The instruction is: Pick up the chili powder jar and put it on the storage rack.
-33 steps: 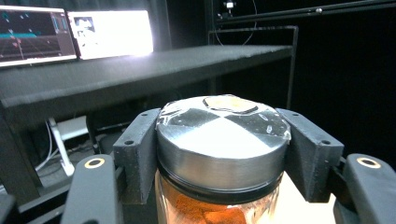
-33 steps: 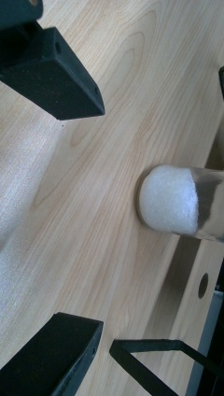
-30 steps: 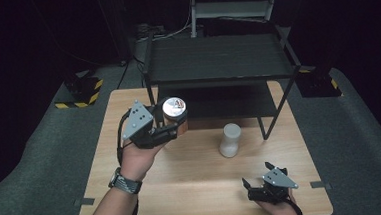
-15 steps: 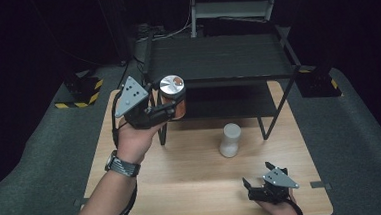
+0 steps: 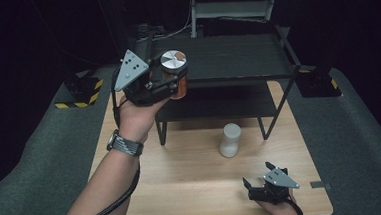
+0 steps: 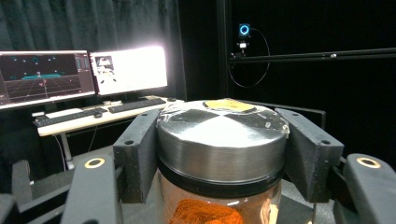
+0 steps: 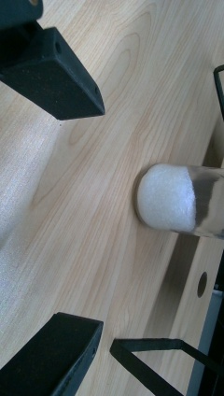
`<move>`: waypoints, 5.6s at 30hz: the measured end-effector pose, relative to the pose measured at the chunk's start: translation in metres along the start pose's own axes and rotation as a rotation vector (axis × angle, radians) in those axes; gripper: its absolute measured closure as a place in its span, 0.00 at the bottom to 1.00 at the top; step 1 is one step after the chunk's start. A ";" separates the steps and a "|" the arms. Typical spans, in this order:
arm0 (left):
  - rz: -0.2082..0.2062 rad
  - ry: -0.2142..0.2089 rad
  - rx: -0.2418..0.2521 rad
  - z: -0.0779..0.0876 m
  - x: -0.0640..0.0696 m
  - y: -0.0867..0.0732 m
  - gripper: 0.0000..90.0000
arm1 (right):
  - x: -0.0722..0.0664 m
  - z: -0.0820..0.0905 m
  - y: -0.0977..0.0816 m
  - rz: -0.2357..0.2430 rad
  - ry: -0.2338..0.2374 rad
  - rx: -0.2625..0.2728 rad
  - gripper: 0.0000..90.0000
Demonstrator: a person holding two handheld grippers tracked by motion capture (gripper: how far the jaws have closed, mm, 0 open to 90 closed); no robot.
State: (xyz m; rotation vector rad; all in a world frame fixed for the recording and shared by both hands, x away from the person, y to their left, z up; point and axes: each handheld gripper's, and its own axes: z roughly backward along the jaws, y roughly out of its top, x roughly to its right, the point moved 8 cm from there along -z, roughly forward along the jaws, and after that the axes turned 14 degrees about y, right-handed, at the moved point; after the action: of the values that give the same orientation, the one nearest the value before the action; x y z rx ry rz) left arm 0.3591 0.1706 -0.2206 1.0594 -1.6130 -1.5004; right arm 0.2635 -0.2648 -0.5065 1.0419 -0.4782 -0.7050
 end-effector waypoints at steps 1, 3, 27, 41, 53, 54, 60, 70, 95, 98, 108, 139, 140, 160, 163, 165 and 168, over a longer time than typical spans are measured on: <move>0.000 0.000 0.000 0.000 0.000 0.000 0.39 | 0.000 0.000 0.000 0.000 0.000 0.000 0.00; -0.004 0.003 0.006 -0.006 0.002 0.005 0.39 | 0.000 0.000 0.000 0.000 0.001 0.000 0.00; 0.012 0.054 -0.015 -0.068 0.006 0.009 0.39 | 0.002 0.001 -0.001 -0.005 0.011 0.010 0.00; 0.029 0.089 -0.048 -0.086 0.000 -0.005 0.39 | 0.002 0.002 -0.002 -0.009 0.014 0.016 0.00; 0.057 0.088 -0.057 -0.090 -0.006 -0.008 0.39 | 0.002 0.002 -0.001 -0.008 0.016 0.015 0.00; 0.057 0.088 -0.057 -0.090 -0.006 -0.008 0.38 | 0.002 0.002 -0.001 -0.008 0.017 0.015 0.00; 0.038 0.094 -0.058 -0.090 -0.004 -0.007 0.38 | 0.002 0.002 -0.001 -0.007 0.016 0.014 0.00; 0.035 0.098 -0.074 -0.091 -0.004 -0.008 0.35 | 0.004 0.003 -0.003 -0.006 0.030 0.029 0.00; 0.015 0.085 -0.051 -0.067 -0.003 -0.006 0.00 | 0.001 0.002 -0.002 -0.008 0.000 0.016 0.00; 0.016 0.083 -0.045 -0.063 -0.004 -0.008 0.00 | 0.000 0.002 -0.002 -0.006 -0.001 0.016 0.00; -0.005 0.064 -0.027 -0.039 -0.003 -0.015 0.00 | 0.000 0.001 -0.001 -0.003 -0.005 0.013 0.00; -0.028 0.006 -0.056 0.015 0.007 -0.079 0.00 | -0.002 0.000 -0.001 0.008 -0.014 0.004 0.00; -0.032 0.005 -0.059 0.017 0.008 -0.082 0.00 | -0.002 0.000 -0.001 0.008 -0.014 0.004 0.00; -0.046 0.011 -0.137 0.056 0.010 -0.146 0.00 | -0.004 -0.001 0.000 0.019 -0.020 -0.002 0.00; -0.044 0.012 -0.148 0.061 0.010 -0.155 0.00 | -0.004 -0.001 0.000 0.022 -0.022 -0.003 0.00; -0.044 0.013 -0.157 0.063 0.010 -0.161 0.00 | -0.004 -0.001 0.000 0.023 -0.024 -0.003 0.00; -0.052 0.010 -0.176 0.067 0.011 -0.170 0.00 | -0.004 -0.001 0.000 0.024 -0.024 -0.005 0.00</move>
State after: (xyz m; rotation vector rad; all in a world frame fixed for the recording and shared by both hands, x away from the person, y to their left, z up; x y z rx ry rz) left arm 0.3132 0.1902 -0.3972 1.0152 -1.4269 -1.6356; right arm 0.2610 -0.2611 -0.5071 1.0229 -0.5089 -0.6979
